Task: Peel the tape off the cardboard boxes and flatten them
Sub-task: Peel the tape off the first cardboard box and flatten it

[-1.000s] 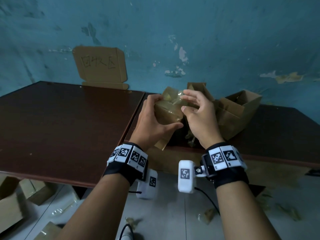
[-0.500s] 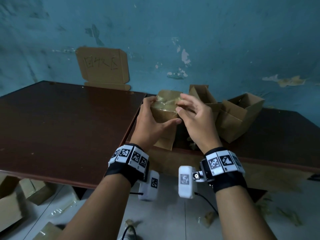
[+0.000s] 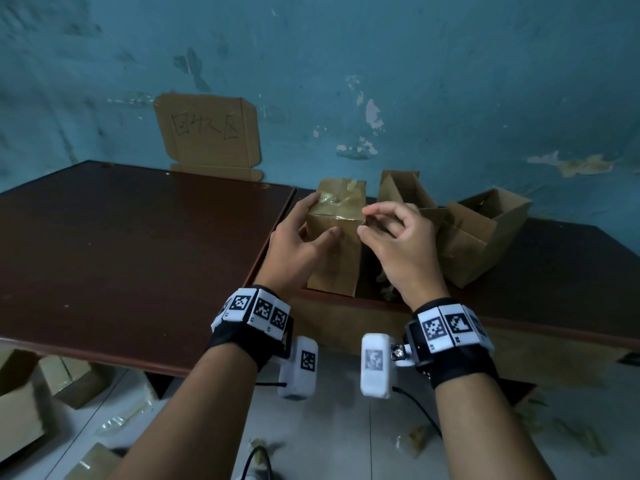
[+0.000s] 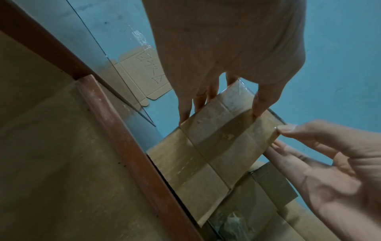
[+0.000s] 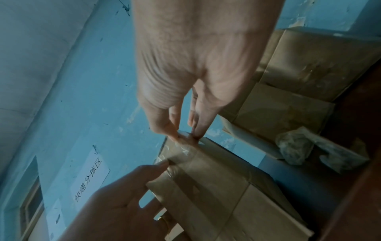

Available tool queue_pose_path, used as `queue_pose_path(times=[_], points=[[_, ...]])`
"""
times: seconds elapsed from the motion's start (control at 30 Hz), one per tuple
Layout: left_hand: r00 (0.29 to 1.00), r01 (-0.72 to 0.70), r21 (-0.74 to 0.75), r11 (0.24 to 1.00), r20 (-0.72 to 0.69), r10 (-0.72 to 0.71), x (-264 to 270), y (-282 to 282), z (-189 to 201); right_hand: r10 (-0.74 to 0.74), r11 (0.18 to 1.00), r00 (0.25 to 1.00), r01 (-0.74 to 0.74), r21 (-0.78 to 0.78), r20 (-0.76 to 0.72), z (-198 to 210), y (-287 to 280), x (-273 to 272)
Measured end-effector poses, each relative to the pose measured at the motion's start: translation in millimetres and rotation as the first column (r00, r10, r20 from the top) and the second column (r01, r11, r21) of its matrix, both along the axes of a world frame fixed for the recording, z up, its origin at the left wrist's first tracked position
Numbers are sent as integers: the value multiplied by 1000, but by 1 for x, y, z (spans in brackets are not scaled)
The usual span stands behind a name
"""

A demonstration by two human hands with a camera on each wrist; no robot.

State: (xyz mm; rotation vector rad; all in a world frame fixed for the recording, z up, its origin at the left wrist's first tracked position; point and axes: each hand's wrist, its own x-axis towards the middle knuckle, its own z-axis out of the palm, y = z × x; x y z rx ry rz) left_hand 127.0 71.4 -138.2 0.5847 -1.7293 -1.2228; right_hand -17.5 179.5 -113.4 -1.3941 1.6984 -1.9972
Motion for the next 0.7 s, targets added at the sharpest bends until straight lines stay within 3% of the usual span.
queue_pose_path(times=[0.17, 0.5, 0.7], points=[[1000, -6, -3, 1000, 10, 6, 1, 1, 1, -23, 1000, 998, 22, -19, -58, -2, 0, -1], [1000, -27, -83, 996, -2, 27, 0, -1, -1, -117, 993, 938, 104, -59, -326, -9, -2, -11], [997, -78, -141, 987, -7, 78, -3, -1, 2, -208, 978, 850, 165, -132, -485, -10, -2, -18]])
